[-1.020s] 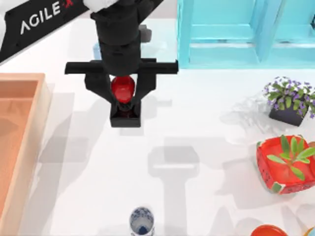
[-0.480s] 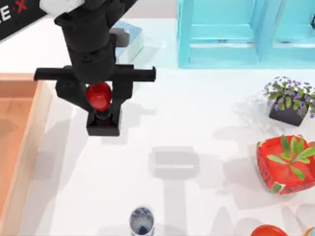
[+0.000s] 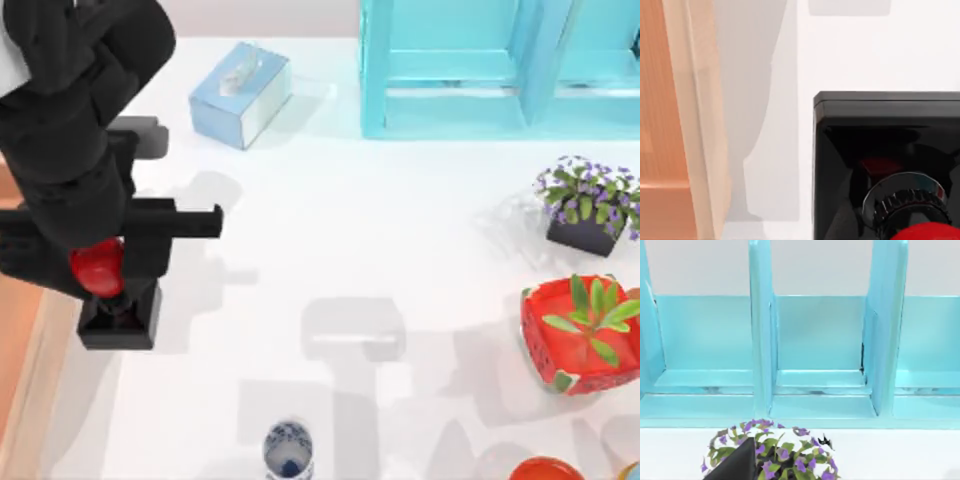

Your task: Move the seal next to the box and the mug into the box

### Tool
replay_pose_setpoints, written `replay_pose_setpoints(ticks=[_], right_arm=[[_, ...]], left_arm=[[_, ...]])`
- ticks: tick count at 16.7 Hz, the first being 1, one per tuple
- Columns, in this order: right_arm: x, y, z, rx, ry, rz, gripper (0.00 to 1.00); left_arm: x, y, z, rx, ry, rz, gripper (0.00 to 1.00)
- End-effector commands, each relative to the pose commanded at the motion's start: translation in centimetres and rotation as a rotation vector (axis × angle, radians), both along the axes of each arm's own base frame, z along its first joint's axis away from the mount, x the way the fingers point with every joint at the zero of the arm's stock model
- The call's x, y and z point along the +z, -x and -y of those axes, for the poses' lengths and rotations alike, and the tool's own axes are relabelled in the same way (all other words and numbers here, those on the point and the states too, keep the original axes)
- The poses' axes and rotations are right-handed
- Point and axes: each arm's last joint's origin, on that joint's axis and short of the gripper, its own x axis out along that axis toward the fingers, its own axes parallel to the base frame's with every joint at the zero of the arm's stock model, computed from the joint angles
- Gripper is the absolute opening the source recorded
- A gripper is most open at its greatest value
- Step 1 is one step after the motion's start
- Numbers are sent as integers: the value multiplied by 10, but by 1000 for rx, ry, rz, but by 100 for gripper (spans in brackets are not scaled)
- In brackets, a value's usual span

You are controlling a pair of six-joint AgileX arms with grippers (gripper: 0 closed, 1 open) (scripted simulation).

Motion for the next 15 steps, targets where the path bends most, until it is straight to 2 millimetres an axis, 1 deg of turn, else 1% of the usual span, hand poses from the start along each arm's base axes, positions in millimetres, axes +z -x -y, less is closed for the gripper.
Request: replay_pose_setpoints(ticks=[4,6,12,14,15], right_arm=[[0,0,0,0,0,0,100],[0,0,0,0,0,0,100],[0,0,0,0,0,0,100],[0,0,0,0,0,0,100],[0,0,0,0,0,0,100]], left_arm=[[-1,1,1,-9,-3,-3,0],[-5,0,1,-10,-4,-5,0],[-55,0,-1,-3,1,4,0],[-64,1,-1,-3,0,1,0],[-65,1,-1,-3,0,1,0]])
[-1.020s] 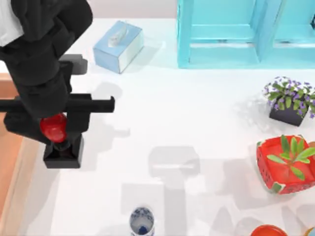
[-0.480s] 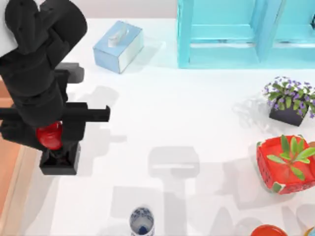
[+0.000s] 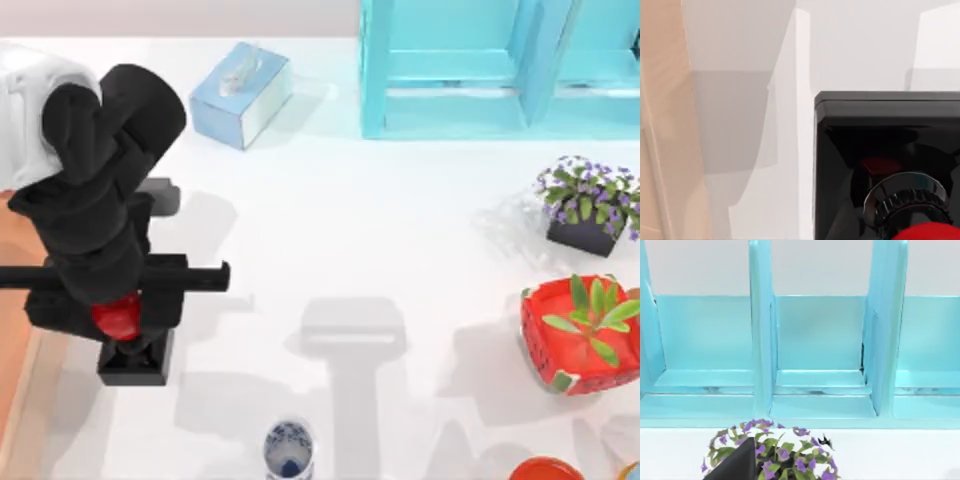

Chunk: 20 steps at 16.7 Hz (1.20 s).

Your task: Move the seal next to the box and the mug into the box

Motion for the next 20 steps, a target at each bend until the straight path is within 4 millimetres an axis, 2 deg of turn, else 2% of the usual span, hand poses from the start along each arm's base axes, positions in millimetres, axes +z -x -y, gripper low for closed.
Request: replay_pose_setpoints(ticks=[3,16,20], right_arm=[[0,0,0,0,0,0,100],[0,0,0,0,0,0,100],[0,0,0,0,0,0,100]], left_arm=[[0,0,0,0,0,0,0],[0,0,0,0,0,0,98],[0,0,0,0,0,0,100]])
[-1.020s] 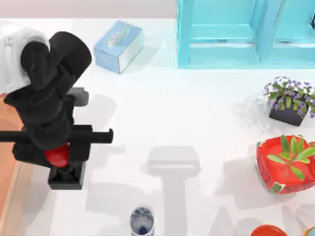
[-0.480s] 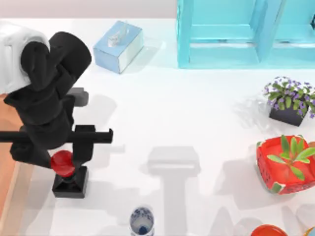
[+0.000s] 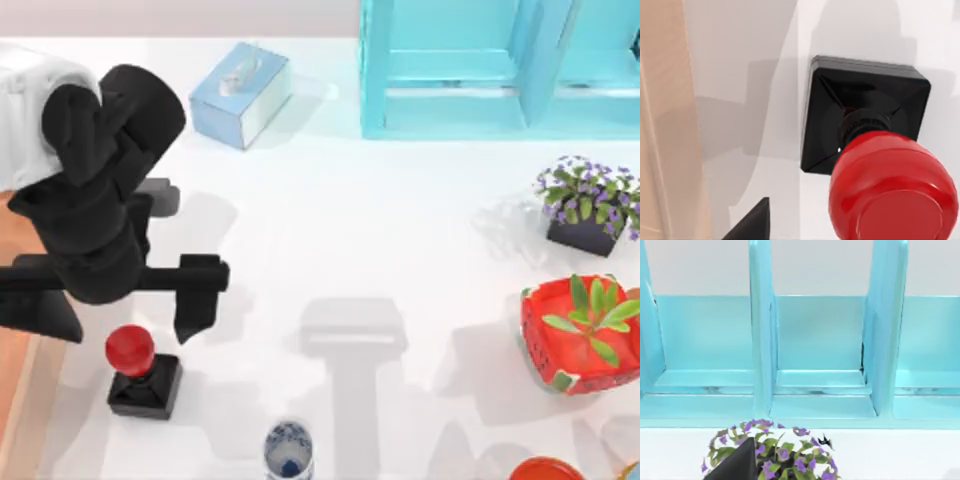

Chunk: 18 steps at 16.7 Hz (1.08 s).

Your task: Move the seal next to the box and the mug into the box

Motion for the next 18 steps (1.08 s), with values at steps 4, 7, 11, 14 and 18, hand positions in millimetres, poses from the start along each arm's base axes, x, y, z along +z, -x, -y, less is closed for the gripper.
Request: replay_pose_setpoints(ticks=[4,7,11,14,18], right_arm=[[0,0,0,0,0,0,100],[0,0,0,0,0,0,100],[0,0,0,0,0,0,100],[0,0,0,0,0,0,100],[0,0,0,0,0,0,100]], left_arm=[[0,0,0,0,0,0,100],[4,-1,1,-2,-1,-1,100],[36,-5,4,-1,-8,-14,100],[72,-4,3,0,-6,-10,100],[100,0,0,-1,0,0,100]])
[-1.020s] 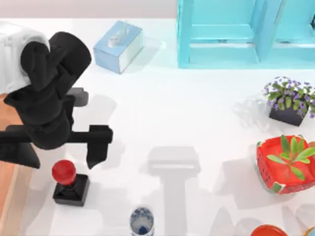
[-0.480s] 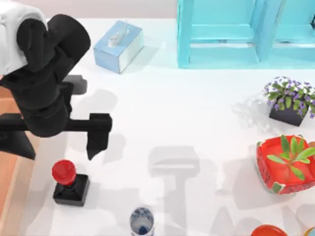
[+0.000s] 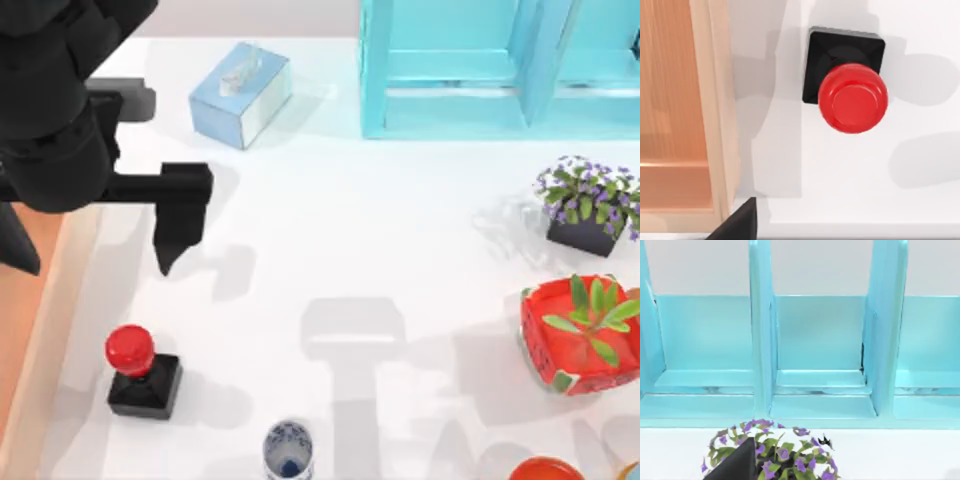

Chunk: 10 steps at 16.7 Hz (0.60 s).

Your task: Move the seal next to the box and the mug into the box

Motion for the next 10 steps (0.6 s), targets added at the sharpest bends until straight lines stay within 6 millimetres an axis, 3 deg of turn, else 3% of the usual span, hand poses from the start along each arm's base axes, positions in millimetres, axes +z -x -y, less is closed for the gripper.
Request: replay_pose_setpoints(ticks=[6,10], right_arm=[[0,0,0,0,0,0,100],[0,0,0,0,0,0,100]], left_arm=[[-4,-1,4,2,-3,-7,100],[-29,10,47,3,-14,-21,100]])
